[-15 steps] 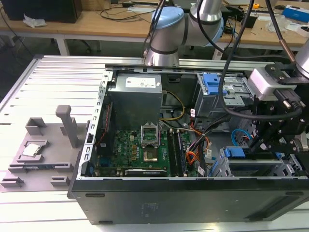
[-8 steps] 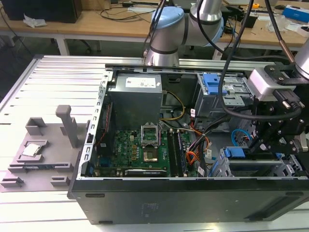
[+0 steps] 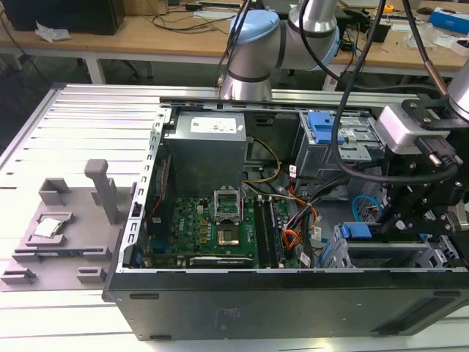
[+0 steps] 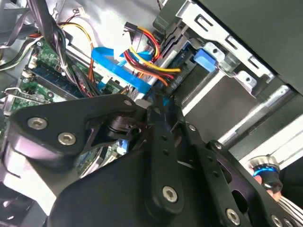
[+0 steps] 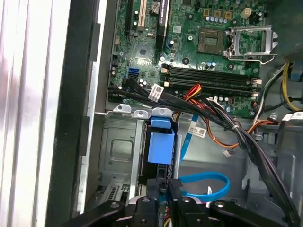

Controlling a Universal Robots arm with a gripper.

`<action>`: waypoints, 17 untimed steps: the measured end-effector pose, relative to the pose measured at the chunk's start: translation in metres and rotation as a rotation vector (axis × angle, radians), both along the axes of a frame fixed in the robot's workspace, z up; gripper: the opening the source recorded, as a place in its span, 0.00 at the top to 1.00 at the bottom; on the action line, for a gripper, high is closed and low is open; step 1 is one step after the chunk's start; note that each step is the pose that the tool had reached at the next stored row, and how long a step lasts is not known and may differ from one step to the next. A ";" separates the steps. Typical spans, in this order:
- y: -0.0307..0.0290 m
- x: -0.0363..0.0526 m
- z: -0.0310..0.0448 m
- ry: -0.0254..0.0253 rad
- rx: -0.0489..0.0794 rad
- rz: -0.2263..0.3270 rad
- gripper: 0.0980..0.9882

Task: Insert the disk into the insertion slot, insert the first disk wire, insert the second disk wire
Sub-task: 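Insert the second disk wire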

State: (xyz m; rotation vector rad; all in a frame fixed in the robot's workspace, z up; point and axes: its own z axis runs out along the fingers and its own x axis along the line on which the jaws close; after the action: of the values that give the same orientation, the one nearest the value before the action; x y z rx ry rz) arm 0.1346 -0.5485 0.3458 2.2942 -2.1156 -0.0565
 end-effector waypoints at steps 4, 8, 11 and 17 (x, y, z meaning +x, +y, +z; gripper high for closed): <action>0.0001 0.0000 0.0097 0.0000 0.000 0.000 0.85; 0.0011 0.0000 0.0151 0.0000 0.000 0.000 0.85; 0.0017 0.0000 0.0179 0.0000 0.000 0.000 0.93; 0.0022 0.0000 0.0235 0.0000 0.000 0.000 0.99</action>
State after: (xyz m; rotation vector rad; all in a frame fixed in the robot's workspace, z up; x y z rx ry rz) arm 0.1346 -0.5463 0.3693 2.2943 -2.1155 -0.0566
